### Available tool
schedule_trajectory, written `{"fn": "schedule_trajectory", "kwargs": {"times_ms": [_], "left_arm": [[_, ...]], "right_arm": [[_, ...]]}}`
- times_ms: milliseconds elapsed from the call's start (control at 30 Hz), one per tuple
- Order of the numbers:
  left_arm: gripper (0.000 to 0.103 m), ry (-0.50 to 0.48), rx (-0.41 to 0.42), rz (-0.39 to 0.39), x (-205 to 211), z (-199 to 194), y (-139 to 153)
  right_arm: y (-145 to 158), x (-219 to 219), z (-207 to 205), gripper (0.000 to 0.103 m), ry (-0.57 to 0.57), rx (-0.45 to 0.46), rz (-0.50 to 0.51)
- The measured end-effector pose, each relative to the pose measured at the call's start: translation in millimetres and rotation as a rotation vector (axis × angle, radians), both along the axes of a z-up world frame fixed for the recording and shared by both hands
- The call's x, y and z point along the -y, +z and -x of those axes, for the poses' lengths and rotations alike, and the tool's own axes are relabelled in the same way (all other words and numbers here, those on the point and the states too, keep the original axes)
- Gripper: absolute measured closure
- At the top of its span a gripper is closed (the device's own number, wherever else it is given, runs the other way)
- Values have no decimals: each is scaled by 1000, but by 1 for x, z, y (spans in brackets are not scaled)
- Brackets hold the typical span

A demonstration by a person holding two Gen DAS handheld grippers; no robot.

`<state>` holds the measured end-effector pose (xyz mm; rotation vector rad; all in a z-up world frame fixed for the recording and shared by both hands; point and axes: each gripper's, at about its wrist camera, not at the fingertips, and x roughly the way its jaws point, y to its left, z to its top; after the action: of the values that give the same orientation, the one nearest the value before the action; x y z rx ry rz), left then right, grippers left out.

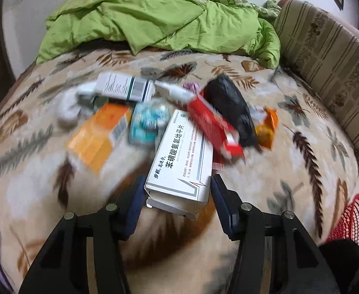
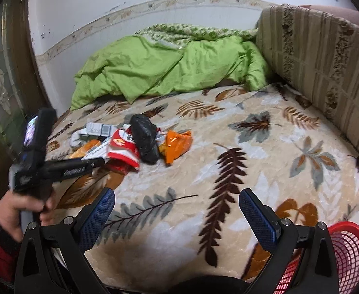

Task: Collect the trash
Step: 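Grasp the white medicine box with the left tool while the right tool grasps the orange snack bag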

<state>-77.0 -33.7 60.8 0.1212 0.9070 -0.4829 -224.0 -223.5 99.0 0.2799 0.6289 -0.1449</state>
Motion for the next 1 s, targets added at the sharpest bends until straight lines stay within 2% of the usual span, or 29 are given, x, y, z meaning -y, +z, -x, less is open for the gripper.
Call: {"fn": "schedule_trajectory", "kwargs": {"times_ms": [133,233,267,300,333,400,500,600,733,767,800,833,867,900,933,967,1000], "left_arm": [[49,34,-29,-1,-14,25,-9],[46,59,-27,-1,-19,26,-12],[45,63,-17,-2,-20,24,-11],[39,69,-6,0,-20,22,-9],[33,75,6,4,-22,23,-9],[29,84,25,8,-22,20,-8],[29,81,34,3,-16,11,-11],[29,80,28,-13,-9,2,-16],[30,85,17,-41,-7,-4,-25],[33,89,8,-36,-8,-5,-26],[42,87,-4,-28,-8,-6,-28],[51,80,-18,-19,-8,-7,-29],[51,78,-24,-19,-8,-7,-31],[51,79,-22,-23,-8,-6,-32],[51,77,-17,-26,-7,-5,-31],[51,73,-11,-27,-6,-4,-31],[51,72,-7,-29,-5,-3,-30]], "right_arm": [[2,2,-28,1,64,-8,-37],[2,1,-58,2,93,-23,-35],[1,2,-68,4,104,-33,-43],[-2,6,-82,6,101,-48,-60],[-5,12,-94,7,86,-64,-82],[-13,28,-114,8,58,-95,-161],[-27,55,-137,9,-28,-122,-295],[-40,67,-157,9,-78,-143,-375],[-58,70,-181,13,-113,-173,-380],[-63,70,-185,20,-113,-188,-388],[-70,72,-189,24,-115,-208,-400],[-75,73,-191,35,-108,-219,-412],[-80,73,-191,45,-91,-221,-435],[-81,73,-190,50,-81,-216,-446],[-78,71,-186,53,-79,-205,-433],[-73,69,-183,64,-73,-191,-409],[-69,66,-179,69,-63,-178,-383]]}}
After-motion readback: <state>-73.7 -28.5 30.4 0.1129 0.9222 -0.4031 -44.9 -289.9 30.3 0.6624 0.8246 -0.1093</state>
